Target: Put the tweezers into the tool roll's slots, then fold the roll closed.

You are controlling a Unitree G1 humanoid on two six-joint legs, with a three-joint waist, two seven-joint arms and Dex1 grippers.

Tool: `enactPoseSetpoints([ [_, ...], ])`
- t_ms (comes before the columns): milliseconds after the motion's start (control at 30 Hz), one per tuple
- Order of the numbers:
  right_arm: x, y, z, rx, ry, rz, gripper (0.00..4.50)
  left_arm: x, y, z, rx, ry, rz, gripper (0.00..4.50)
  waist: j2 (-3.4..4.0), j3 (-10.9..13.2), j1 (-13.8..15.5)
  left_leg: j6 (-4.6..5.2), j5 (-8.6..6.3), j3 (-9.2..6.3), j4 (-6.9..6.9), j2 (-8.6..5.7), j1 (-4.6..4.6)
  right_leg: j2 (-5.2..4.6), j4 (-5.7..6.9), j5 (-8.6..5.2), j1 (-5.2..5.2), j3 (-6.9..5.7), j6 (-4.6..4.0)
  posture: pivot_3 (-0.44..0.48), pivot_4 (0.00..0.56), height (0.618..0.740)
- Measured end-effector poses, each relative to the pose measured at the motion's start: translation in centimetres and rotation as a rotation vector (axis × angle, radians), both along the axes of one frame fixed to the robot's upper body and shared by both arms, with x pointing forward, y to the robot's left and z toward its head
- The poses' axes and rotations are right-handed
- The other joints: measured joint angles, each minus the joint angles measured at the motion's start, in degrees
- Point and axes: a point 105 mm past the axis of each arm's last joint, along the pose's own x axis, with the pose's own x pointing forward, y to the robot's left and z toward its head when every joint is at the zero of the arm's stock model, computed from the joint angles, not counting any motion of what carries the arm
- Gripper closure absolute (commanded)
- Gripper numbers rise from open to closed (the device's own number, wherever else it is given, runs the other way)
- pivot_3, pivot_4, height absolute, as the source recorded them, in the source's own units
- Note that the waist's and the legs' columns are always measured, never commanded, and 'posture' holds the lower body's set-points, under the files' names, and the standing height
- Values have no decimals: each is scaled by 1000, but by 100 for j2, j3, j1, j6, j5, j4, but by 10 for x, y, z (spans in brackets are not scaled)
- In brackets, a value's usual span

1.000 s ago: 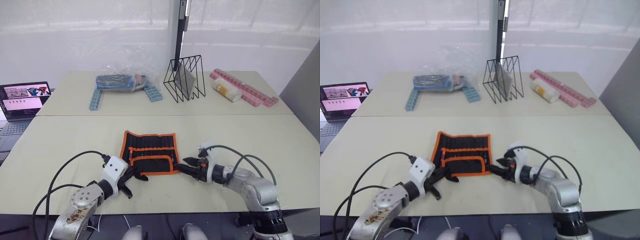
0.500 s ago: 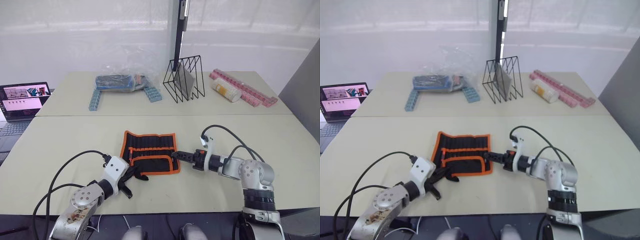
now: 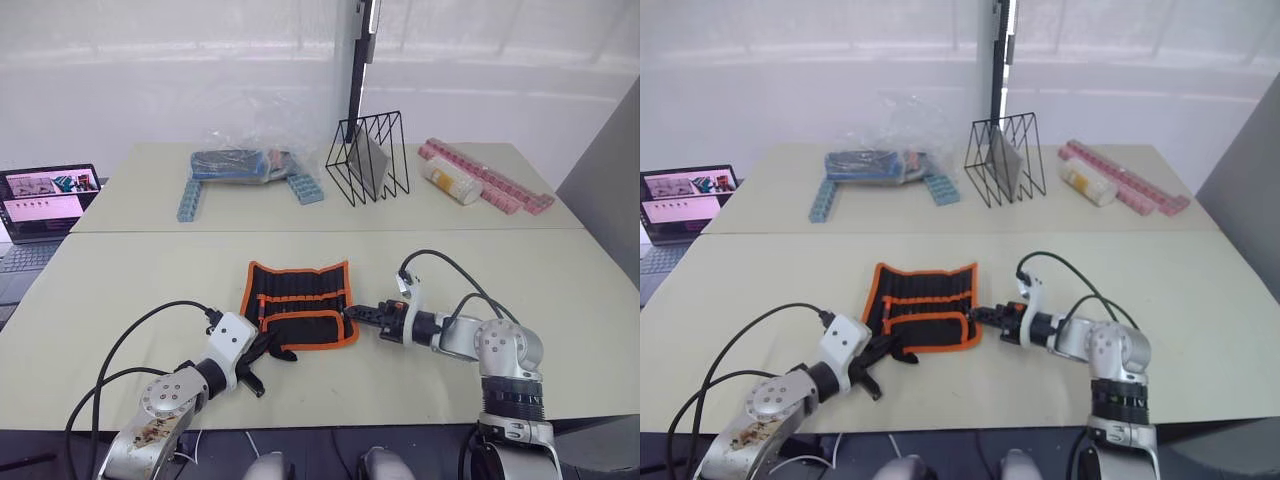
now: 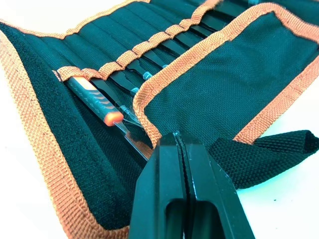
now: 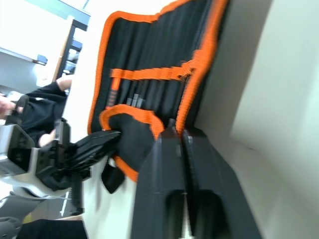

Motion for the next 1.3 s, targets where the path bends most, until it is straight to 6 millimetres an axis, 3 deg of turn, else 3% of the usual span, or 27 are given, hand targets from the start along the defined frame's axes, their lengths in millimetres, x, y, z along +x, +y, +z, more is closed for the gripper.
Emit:
enactPoseSetpoints([
  [467,-3,3,5,66,24,2,4453,-2,0,0,3,2,-10,4500,3,2,-14,0,0,1,-15,0,-6,-6,-14,0,-8,1,1,0,150,724],
  [733,-7,37,26,98,-6,81,4453,-3,0,1,4,2,-13,4500,21,13,-31,0,4,0,-33,-1,-11,-15,-21,0,-18,-1,1,0,150,724],
  [933,-14,62,26,74,-7,123,4453,-5,0,1,5,4,-17,4500,22,13,-39,-1,4,0,-45,-2,-12,-19,-24,0,-24,-1,1,0,150,724],
  [1300,-9,85,1,-117,-61,108,4453,-7,2,0,13,9,-16,4500,22,13,-69,-3,6,1,-55,-5,-9,-15,-29,0,-24,-4,1,0,150,724],
])
